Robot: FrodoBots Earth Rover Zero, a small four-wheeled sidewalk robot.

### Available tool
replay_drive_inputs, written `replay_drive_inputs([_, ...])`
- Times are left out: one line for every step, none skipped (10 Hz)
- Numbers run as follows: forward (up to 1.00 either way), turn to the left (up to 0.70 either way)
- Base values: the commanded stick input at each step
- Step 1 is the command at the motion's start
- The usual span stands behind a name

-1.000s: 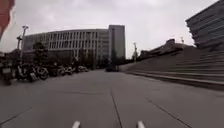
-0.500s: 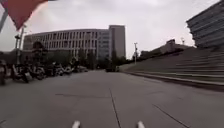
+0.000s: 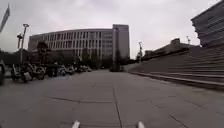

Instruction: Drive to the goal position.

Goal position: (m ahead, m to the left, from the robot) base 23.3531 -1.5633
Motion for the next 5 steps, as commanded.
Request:
replay_drive_inputs([0.60,0.15])
replay_drive_inputs([0.60,0.01])
replay_drive_inputs([0.60,0.00])
replay_drive_inputs([0.60,0.00])
replay_drive_inputs([0.60,0.00])
